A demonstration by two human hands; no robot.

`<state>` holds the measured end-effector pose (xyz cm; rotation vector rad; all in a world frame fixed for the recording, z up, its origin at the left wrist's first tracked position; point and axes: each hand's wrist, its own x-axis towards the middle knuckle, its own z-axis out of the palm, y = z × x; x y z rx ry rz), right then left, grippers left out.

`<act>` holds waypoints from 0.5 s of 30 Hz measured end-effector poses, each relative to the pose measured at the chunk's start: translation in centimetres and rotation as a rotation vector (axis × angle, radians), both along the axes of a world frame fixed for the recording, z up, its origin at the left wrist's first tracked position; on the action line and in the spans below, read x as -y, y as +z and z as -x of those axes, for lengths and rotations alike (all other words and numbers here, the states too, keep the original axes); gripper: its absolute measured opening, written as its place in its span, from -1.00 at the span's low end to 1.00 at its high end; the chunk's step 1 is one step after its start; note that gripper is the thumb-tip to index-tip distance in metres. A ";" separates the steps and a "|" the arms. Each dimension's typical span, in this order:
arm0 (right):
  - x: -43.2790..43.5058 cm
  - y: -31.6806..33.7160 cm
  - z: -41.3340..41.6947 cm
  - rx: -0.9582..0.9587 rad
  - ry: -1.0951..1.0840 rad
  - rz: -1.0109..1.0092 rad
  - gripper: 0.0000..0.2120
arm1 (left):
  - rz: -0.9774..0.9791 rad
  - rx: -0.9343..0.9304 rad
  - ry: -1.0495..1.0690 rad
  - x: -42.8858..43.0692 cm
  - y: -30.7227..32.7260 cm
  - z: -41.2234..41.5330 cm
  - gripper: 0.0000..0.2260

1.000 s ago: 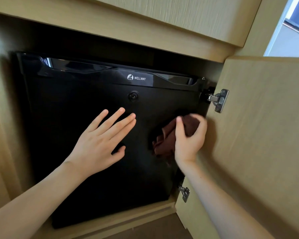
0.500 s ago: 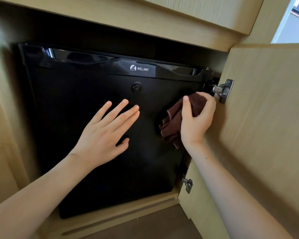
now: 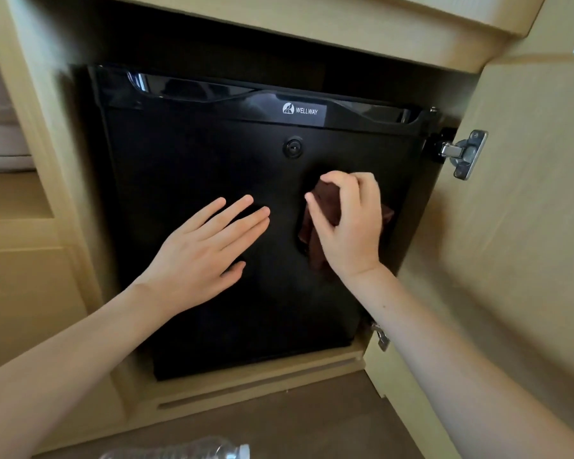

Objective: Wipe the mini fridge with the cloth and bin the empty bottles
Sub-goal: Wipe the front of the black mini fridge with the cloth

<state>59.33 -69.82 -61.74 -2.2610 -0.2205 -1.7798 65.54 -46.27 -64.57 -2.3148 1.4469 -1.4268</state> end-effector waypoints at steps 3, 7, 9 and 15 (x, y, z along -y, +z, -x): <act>-2.5 -4.8 -0.2 -0.074 0.038 0.269 -0.79 | -0.024 -0.007 0.046 -1.6 0.0 0.0 -0.40; -2.2 -11.1 0.6 -0.215 0.051 0.681 -0.87 | -0.019 -0.020 0.058 -2.5 -0.2 0.2 -0.40; -1.8 -11.1 0.7 -0.249 0.062 0.751 -0.84 | -0.011 -0.025 0.057 -2.6 -0.3 0.3 -0.38; -1.6 -4.5 0.2 -0.027 0.003 0.412 -0.82 | -0.013 -0.028 0.052 -2.8 -0.9 0.0 -0.36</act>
